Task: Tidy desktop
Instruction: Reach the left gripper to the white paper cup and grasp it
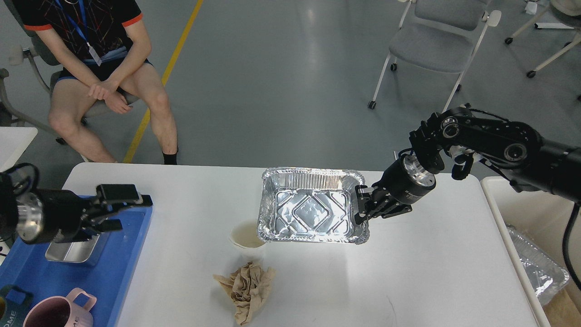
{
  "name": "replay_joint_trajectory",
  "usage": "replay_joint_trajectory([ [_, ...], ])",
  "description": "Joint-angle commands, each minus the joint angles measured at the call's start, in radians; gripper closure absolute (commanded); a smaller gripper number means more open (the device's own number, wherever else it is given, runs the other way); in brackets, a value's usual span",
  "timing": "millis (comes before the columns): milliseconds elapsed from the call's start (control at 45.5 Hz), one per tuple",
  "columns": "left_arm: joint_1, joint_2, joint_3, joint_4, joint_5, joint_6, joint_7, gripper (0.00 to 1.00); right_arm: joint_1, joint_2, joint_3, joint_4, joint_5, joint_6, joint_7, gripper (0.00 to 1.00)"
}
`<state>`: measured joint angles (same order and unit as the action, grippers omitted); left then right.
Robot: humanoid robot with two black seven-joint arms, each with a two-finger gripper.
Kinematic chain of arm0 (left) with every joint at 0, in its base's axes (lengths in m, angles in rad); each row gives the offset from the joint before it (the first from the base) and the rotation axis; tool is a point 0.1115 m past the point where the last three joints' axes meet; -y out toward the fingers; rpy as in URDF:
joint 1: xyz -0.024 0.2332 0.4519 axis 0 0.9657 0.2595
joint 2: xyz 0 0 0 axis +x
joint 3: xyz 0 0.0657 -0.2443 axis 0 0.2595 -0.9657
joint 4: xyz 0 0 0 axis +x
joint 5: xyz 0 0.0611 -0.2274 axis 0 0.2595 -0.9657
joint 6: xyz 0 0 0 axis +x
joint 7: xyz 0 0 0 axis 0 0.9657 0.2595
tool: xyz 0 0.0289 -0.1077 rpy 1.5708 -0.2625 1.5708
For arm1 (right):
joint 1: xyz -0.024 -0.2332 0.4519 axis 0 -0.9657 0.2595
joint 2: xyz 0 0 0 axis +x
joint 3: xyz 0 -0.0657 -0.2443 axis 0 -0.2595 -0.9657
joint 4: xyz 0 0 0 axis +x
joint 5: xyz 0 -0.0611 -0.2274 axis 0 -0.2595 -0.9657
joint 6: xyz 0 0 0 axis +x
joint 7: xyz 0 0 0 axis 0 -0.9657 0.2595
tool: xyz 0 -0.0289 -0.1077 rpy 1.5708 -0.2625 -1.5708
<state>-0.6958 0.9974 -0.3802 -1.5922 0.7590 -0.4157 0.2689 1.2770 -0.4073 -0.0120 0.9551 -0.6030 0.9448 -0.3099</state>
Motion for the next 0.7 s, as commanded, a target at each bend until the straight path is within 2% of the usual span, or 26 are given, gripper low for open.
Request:
replay_joint_trajectory([
  [0,-0.004,-0.195,0.05,0.101,0.057,0.055,0.006,0.03,-0.008,-0.021,0.012,0.008,0.0,-0.001,0.0,1.0],
  [110,-0.01,-0.296,0.06,0.17,0.059,0.078,0.007,0.03,-0.01,-0.025,0.012,0.01,0.0,-0.001,0.0,1.0],
  [264,-0.013,-0.374,0.066,0.231,0.089,0.092,0.007,0.03,-0.016,-0.028,0.012,0.01,0.0,0.0,0.0,1.0],
  [506,-0.001,-0.45,0.081,0.299,0.141,0.132,0.006,0.06,-0.024,-0.031,0.012,0.01,0.0,-0.003,0.0,1.0],
  [616,-0.002,-0.479,0.11,0.339,0.155,0.175,0.003,0.07,-0.024,-0.03,0.012,0.01,0.0,-0.004,0.0,1.0],
  [682,-0.001,-0.502,0.121,0.368,0.166,0.198,0.001,0.12,-0.024,-0.03,0.012,0.01,0.0,-0.004,0.0,1.0],
])
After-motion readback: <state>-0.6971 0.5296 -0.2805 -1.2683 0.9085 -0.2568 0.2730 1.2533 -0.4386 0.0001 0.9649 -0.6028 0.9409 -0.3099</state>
